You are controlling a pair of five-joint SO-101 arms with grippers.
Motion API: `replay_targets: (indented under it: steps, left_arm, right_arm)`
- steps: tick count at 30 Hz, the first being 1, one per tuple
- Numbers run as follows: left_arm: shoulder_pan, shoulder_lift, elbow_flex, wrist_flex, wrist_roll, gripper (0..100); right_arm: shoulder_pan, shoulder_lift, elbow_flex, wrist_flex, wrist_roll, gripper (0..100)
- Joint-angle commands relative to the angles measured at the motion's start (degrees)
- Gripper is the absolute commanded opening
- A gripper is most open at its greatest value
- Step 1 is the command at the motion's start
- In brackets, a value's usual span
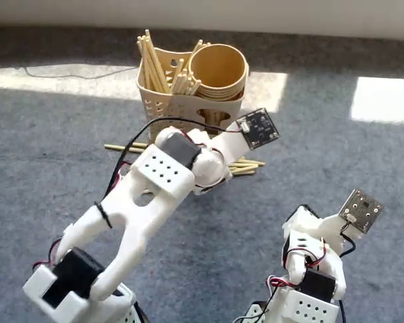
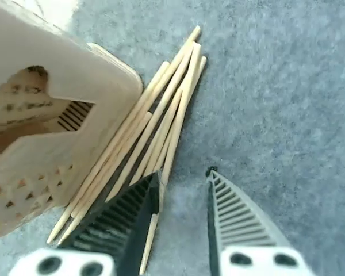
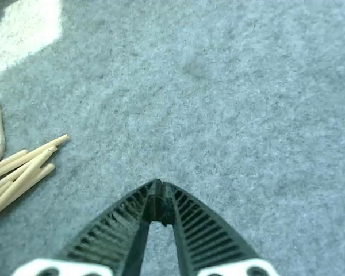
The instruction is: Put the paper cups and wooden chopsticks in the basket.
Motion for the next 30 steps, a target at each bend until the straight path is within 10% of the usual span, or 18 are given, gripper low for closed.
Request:
replay_targets:
  steps: [1, 30]
  left_arm:
    - [0.1, 6.8, -4.7, -1.4, -1.0, 14]
    - [0.1, 47.2, -41.2, 10.5, -3.8, 3]
  right_arm:
    - [0.5, -0.6, 5.9, -1.9, 0.0, 0.6]
    - [0.5, -0.6, 5.9, -1.9, 0.0, 0.6]
